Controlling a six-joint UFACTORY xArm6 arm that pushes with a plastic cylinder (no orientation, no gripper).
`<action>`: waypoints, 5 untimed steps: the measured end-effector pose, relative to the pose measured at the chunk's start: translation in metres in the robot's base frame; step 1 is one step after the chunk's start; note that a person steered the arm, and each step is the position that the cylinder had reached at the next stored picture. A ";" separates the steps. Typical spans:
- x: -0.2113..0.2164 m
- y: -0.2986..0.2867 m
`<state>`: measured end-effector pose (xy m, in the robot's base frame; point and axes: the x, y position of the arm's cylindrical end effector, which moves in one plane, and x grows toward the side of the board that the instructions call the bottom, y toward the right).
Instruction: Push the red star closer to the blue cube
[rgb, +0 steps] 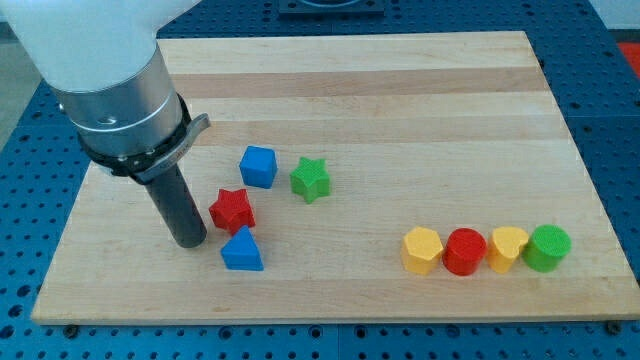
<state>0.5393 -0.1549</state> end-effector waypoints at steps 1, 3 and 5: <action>-0.005 0.015; -0.017 0.023; -0.018 0.017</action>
<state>0.5217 -0.1379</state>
